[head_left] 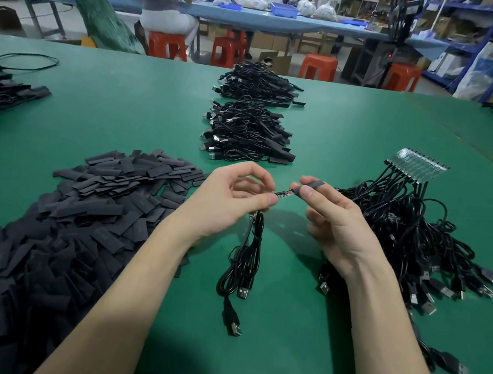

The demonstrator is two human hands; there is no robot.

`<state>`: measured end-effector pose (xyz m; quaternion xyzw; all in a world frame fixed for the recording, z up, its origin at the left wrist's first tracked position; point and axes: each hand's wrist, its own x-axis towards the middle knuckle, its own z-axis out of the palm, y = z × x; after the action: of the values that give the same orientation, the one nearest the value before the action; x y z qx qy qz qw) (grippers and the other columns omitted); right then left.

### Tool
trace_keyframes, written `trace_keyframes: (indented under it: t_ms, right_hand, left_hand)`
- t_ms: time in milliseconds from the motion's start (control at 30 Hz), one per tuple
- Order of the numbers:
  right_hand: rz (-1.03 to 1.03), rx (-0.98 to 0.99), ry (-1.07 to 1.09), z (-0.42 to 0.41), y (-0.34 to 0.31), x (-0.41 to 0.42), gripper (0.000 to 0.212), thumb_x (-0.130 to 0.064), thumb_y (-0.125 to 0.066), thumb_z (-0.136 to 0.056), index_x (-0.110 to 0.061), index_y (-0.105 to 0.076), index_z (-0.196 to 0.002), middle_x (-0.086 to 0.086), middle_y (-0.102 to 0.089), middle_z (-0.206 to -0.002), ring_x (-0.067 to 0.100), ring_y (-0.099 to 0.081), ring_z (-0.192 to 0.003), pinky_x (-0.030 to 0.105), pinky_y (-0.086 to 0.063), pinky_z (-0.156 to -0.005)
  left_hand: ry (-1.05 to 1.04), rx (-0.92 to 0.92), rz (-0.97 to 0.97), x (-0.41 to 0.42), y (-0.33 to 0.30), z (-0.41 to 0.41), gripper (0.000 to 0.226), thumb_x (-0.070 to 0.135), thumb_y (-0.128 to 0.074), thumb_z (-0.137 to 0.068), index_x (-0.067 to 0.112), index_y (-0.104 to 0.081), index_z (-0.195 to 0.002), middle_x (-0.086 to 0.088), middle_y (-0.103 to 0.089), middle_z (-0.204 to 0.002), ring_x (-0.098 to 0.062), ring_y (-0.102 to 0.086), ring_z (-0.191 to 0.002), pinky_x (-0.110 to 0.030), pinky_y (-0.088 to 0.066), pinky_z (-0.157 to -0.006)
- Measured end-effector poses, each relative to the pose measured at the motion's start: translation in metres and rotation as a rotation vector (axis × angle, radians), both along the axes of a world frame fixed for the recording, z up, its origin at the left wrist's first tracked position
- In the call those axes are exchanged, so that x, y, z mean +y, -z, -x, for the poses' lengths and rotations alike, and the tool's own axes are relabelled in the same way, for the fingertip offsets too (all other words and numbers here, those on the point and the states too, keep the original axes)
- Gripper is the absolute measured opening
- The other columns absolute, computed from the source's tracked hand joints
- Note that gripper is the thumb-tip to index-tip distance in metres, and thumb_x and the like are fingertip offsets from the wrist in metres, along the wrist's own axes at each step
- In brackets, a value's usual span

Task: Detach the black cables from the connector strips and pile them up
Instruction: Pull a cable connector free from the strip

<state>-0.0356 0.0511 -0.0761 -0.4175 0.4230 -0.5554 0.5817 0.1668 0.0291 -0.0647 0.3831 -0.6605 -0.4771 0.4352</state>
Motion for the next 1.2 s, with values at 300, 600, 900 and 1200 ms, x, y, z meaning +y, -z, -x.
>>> trace_keyframes:
  t_ms: [300,600,900,1200]
  right_hand:
    - [-0.008,0.018,0.003,0.003,-0.001,0.000,0.025,-0.031,-0.088,-0.071,-0.029,-0.080,-0.095,-0.003,-0.075,-0.108,0.005,-0.035,-0.054,0.013,-0.027,-0.043]
    - [-0.024,0.049,0.053,-0.004,0.001,0.001,0.030,-0.041,-0.083,-0.064,-0.030,-0.082,-0.092,-0.007,-0.072,-0.099,0.005,-0.030,-0.054,0.014,-0.025,-0.045]
    - [-0.029,0.058,0.001,-0.006,0.002,0.001,0.035,-0.044,-0.085,-0.061,-0.028,-0.082,-0.092,-0.010,-0.071,-0.090,0.005,-0.029,-0.054,0.014,-0.024,-0.044]
    - [-0.009,0.068,-0.052,-0.014,0.002,0.001,0.031,-0.043,-0.082,-0.065,-0.026,-0.082,-0.091,-0.007,-0.069,-0.089,0.007,-0.024,-0.054,0.014,-0.022,-0.042]
  left_hand:
    - [-0.045,-0.071,0.137,-0.001,0.003,0.002,0.013,0.009,-0.078,-0.086,0.020,-0.075,-0.089,0.007,-0.076,-0.086,-0.007,-0.070,-0.084,-0.022,-0.055,-0.082]
    - [-0.064,-0.063,0.192,0.003,0.003,0.005,0.008,0.011,-0.080,-0.085,0.018,-0.077,-0.088,0.005,-0.077,-0.084,-0.007,-0.071,-0.078,-0.024,-0.058,-0.079]
    - [-0.030,-0.029,0.186,0.003,0.004,0.005,0.008,0.012,-0.080,-0.084,0.020,-0.079,-0.087,0.003,-0.077,-0.083,-0.009,-0.072,-0.078,-0.022,-0.056,-0.077]
    - [-0.022,0.074,0.142,0.005,0.002,0.003,0.010,0.003,-0.080,-0.082,0.011,-0.075,-0.087,0.001,-0.076,-0.080,-0.009,-0.070,-0.075,-0.020,-0.056,-0.076]
